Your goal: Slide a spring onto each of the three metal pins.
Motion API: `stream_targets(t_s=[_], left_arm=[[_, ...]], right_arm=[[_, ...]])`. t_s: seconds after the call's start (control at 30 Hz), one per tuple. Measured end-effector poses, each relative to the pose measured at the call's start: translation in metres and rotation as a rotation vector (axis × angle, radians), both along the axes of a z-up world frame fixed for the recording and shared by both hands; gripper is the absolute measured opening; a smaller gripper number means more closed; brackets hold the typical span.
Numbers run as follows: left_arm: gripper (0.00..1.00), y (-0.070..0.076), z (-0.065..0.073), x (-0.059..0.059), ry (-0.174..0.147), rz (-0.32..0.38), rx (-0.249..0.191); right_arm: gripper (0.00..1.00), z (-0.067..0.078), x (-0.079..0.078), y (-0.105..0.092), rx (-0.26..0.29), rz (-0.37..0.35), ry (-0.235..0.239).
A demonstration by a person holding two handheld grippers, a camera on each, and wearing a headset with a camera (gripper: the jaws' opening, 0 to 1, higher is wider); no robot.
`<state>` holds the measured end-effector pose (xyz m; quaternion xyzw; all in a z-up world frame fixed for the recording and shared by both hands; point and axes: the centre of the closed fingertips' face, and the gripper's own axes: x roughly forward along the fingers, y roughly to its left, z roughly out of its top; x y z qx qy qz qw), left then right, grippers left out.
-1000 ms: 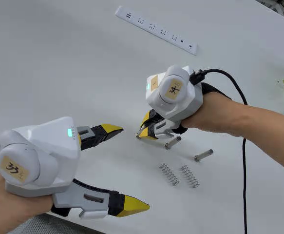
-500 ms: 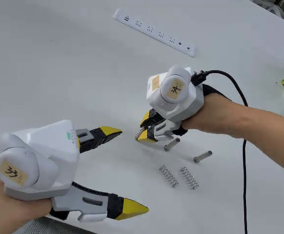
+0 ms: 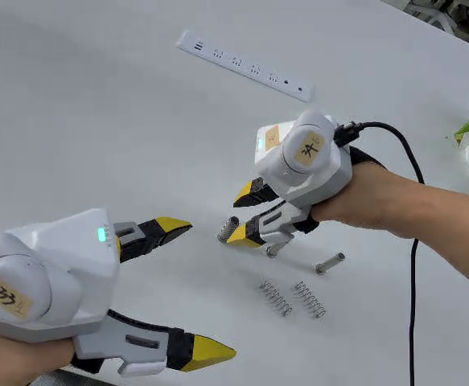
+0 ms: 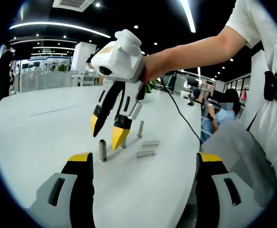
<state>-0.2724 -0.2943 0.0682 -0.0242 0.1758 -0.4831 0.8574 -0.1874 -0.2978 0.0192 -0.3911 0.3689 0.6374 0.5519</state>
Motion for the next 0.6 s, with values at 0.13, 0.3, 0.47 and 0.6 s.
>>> stream_targets(t_s=[0.13,0.3,0.47,0.6], left_arm=[[0.88,0.001,0.001,0.0,-0.004,-0.007,0.017],[0.88,0.003,0.002,0.001,-0.011,-0.014,0.039],[0.88,0.003,0.003,0.0,-0.017,-0.03,0.064],[0.88,0.002,0.004,-0.001,-0.019,-0.041,0.08]], right_arm=[[0.39,0.009,-0.001,-0.004,0.037,-0.018,-0.006],[0.47,0.02,-0.003,-0.011,0.093,-0.06,-0.015],[0.55,0.033,-0.006,-0.022,0.163,-0.108,-0.037],[0.64,0.042,-0.009,-0.034,0.218,-0.152,-0.053]])
